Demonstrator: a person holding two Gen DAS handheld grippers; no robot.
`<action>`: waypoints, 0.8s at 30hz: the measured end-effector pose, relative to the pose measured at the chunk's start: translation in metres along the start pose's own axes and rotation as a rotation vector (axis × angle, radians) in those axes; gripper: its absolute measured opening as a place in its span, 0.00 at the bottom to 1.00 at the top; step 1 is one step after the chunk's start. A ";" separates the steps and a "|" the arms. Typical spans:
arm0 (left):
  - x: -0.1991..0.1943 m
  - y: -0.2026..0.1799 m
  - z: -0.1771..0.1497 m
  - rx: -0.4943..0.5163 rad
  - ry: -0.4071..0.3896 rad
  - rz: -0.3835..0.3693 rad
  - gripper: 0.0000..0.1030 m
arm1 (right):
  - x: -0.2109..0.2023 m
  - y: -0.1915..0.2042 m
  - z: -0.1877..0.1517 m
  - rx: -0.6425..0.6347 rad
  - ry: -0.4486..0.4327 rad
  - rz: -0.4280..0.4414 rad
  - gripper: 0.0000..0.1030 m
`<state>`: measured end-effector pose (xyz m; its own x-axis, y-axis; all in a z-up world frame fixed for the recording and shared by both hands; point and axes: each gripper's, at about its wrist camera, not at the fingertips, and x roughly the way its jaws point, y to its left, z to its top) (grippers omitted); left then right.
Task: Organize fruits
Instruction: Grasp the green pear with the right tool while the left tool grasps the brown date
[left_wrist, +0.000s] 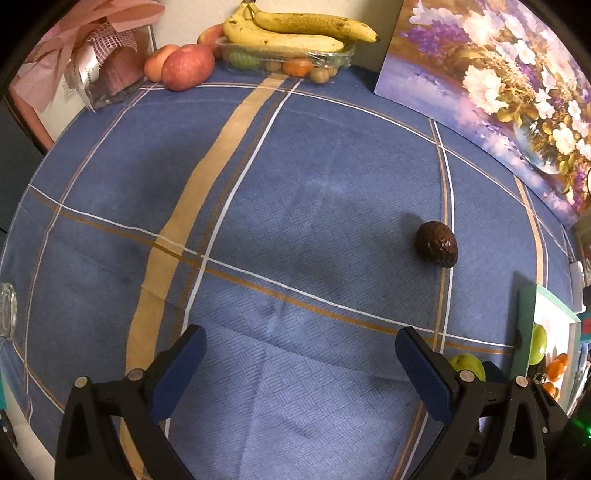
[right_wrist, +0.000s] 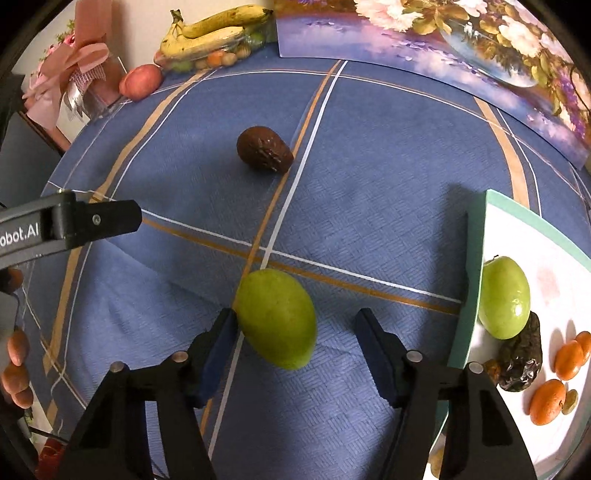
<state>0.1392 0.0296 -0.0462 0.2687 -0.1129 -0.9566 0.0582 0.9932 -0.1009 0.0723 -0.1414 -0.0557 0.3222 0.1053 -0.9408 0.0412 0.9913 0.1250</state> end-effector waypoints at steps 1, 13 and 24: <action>0.001 0.000 0.000 0.001 0.001 0.001 1.00 | 0.000 0.000 0.000 -0.002 -0.002 -0.004 0.63; -0.002 -0.005 0.002 0.012 -0.012 0.008 1.00 | -0.003 0.007 -0.002 -0.003 -0.025 0.028 0.43; -0.005 -0.012 0.002 0.023 -0.021 0.014 0.99 | -0.008 0.001 -0.002 0.022 -0.038 0.043 0.40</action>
<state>0.1394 0.0179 -0.0394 0.2898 -0.0994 -0.9519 0.0764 0.9938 -0.0805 0.0681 -0.1413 -0.0483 0.3599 0.1441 -0.9218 0.0473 0.9839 0.1723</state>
